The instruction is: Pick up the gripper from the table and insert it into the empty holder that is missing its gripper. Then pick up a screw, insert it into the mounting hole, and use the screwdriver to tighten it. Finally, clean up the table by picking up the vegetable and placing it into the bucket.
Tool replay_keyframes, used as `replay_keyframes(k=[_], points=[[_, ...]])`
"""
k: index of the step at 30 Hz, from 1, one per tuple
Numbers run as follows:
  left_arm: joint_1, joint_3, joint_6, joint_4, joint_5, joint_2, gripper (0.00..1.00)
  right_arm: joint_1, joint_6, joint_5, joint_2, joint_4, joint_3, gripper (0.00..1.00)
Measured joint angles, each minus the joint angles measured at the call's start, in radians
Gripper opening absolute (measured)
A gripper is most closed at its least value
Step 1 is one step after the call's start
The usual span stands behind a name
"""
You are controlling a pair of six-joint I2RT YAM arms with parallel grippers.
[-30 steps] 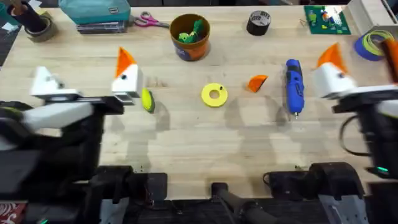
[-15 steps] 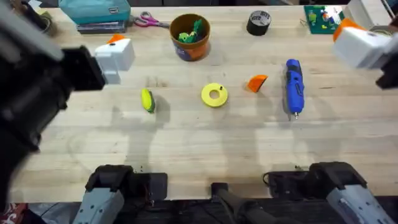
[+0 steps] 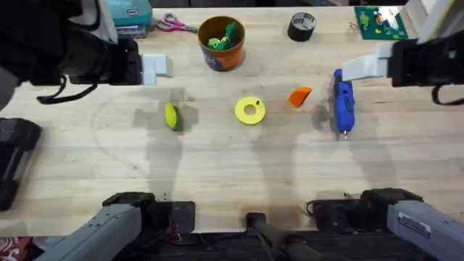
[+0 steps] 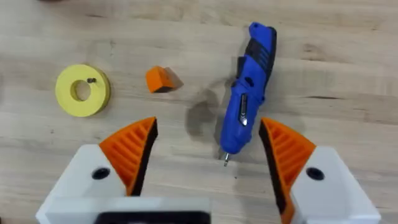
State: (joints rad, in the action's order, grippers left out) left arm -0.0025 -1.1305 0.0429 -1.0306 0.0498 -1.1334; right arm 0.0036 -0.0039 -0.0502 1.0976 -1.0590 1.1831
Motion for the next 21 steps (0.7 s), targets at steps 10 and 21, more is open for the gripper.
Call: replay_keyframes(k=[10, 21], points=[[0.000, 0.000, 0.001, -0.007, 0.001, -0.031, 0.986, 0.000, 0.000, 0.000, 0.039, 0.017, 0.001, 0.996], [0.000, -0.001, 0.305, -0.197, -0.030, -0.050, 0.985, 0.000, 0.000, 0.000, 0.039, 0.033, 0.002, 0.995]])
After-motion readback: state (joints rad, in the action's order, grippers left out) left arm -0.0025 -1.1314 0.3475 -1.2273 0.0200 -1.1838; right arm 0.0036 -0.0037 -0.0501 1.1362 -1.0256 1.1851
